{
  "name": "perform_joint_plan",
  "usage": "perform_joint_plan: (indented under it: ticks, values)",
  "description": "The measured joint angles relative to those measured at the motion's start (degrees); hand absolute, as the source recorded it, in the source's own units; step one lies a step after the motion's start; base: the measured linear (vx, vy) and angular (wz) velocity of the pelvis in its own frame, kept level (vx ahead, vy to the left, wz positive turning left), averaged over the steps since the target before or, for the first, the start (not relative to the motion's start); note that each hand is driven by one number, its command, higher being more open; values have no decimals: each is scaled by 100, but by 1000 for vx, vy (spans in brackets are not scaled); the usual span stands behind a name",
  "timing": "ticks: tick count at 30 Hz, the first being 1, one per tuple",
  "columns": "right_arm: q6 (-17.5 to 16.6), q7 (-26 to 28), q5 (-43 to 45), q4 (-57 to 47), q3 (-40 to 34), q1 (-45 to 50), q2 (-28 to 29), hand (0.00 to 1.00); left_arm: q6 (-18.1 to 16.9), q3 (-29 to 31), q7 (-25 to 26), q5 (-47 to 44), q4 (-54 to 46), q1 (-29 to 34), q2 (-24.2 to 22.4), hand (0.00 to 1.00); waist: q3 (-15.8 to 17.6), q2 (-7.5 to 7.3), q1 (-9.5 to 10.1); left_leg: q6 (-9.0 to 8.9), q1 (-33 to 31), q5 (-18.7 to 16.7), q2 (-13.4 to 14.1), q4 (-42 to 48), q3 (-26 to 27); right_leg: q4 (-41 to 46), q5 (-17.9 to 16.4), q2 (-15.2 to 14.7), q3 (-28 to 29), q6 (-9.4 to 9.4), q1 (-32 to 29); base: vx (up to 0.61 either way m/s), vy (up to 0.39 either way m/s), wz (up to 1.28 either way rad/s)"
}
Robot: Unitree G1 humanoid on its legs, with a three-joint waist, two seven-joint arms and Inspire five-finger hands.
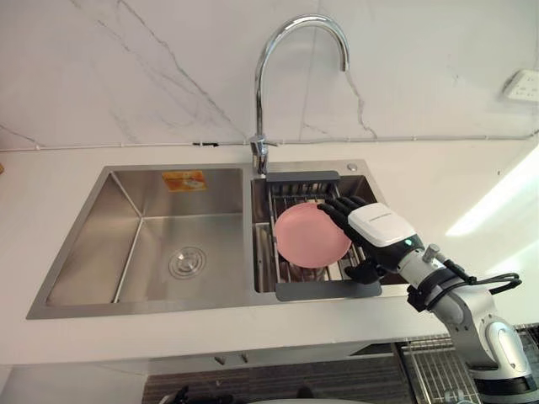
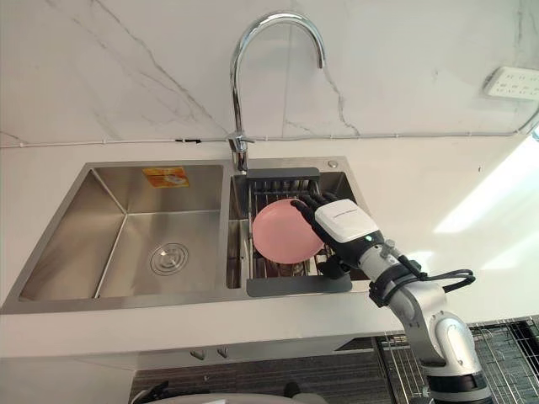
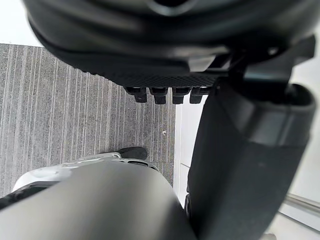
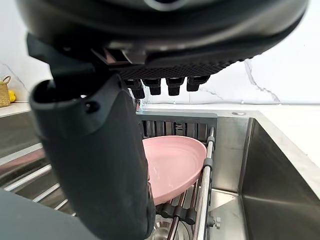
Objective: Walk over to the sink, pick up the cup, carry it to the dishwasher, place the cup inside the dishwasher, then close the dishwasher door
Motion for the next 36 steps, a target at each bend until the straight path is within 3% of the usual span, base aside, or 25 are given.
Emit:
perform_joint_plan:
  ticks: [13, 24, 36]
  values:
    - [-36, -826, -600, 589, 304, -97, 9, 100, -123, -44, 7, 1, 44, -14, 14, 100, 1, -14, 112, 0, 27, 0, -7, 20, -65, -30, 0, 1, -58, 2, 59, -6, -3, 1]
    - [64, -1511, -904, 1830, 788, -456, 26, 100, -233, -41, 104, -3, 179, -69, 21, 100, 4, -49, 157, 1, 31, 0, -24, 8, -192, -128, 5, -7, -183, 9, 179, -6, -8, 6]
    - [431, -3412, -1403, 2533, 1124, -507, 438, 100, -647, -31, 430, -28, 456, -106, -28, 100, 41, -27, 253, -10, 129, 24, -27, -2, -213, -121, 8, -9, -208, 12, 268, -36, -12, 1]
